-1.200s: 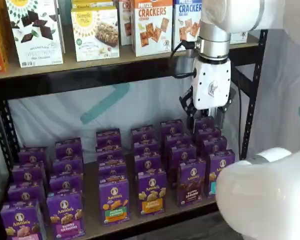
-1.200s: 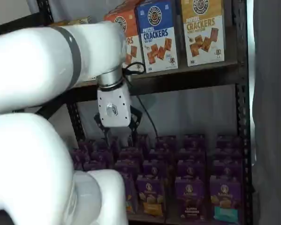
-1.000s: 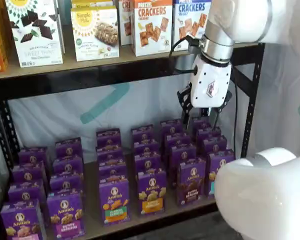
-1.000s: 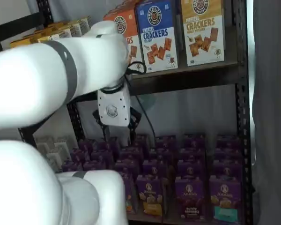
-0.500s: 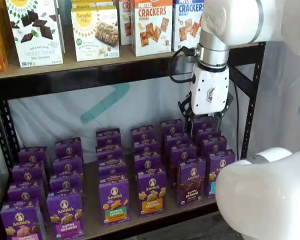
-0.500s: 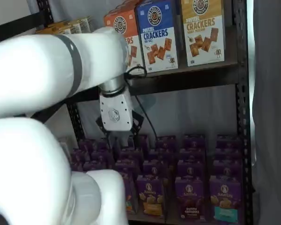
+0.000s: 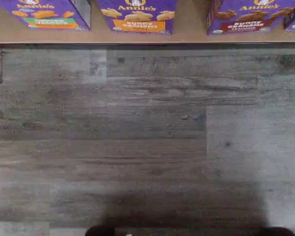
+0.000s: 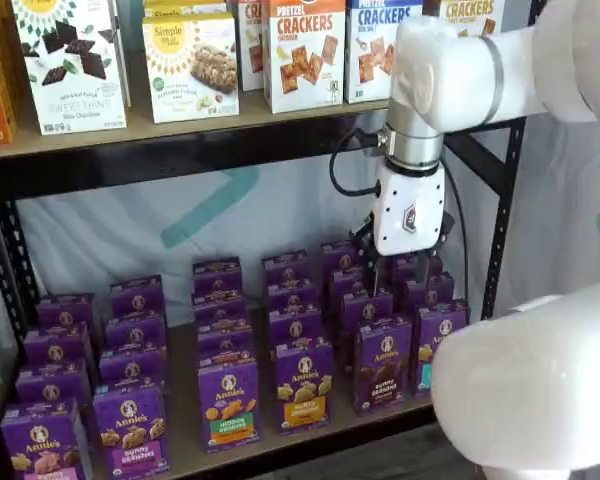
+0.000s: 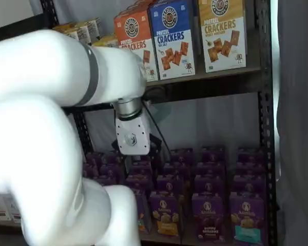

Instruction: Pick up the purple box with a brown patch in the center, on the bottom shelf, the fifth box from the left

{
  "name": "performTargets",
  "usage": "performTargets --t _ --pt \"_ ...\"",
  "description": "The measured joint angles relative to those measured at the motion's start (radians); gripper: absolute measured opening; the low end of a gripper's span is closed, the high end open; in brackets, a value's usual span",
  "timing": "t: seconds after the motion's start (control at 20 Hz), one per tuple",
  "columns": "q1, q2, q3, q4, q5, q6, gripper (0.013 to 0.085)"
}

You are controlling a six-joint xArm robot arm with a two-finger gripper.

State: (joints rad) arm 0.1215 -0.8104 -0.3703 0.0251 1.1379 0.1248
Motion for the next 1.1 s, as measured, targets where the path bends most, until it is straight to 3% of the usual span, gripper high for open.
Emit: performTargets --t 0.65,1.1 --pt "-0.067 0.326 -0.034 -0.060 -0.302 -0.034 0.0850" --pt "-0.081 0.556 -0.091 -0.038 -0.465 -0.064 0.0850"
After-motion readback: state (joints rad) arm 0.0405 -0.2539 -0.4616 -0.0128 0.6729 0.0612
